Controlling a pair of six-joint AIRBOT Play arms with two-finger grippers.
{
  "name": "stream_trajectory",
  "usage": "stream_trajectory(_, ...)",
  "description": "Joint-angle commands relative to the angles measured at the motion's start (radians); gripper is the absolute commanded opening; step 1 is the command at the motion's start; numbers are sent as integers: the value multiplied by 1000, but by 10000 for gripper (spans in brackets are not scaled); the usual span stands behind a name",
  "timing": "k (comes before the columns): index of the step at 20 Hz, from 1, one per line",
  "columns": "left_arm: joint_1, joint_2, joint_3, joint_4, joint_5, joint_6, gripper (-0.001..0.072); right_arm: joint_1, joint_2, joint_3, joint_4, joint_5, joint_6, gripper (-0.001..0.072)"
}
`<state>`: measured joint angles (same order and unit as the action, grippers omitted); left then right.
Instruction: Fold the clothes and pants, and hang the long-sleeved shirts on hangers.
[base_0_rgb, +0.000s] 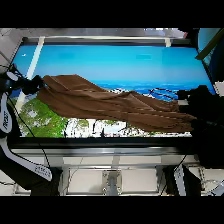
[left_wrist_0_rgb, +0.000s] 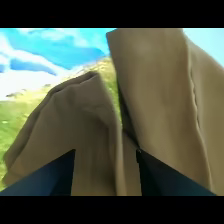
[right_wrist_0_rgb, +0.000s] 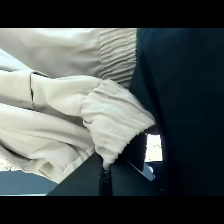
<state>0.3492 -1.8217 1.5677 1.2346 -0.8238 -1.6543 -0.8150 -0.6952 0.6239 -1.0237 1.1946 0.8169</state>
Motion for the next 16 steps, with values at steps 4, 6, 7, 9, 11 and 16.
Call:
stream_trajectory(4,-35,-79,13,13,23,-48,361,-1,1,0,-1,-8,0,24)
stream_trajectory(6,-23,-79,14,13,27,-47,138,-1,1,0,-2,-9,0,24)
stream_trajectory(7,-17,-78,16,13,29,-40,17,-1,1,0,-2,-10,0,24)
stream_trajectory(9,-11,-77,22,10,37,-41,12,-1,1,0,-1,-10,0,24)
stream_trajectory(11,-11,-54,25,6,12,-39,12,-1,3,19,-13,-8,0,24)
stream_trajectory(16,19,186,19,14,-246,162,11,-13,7,290,-267,157,-2,23)
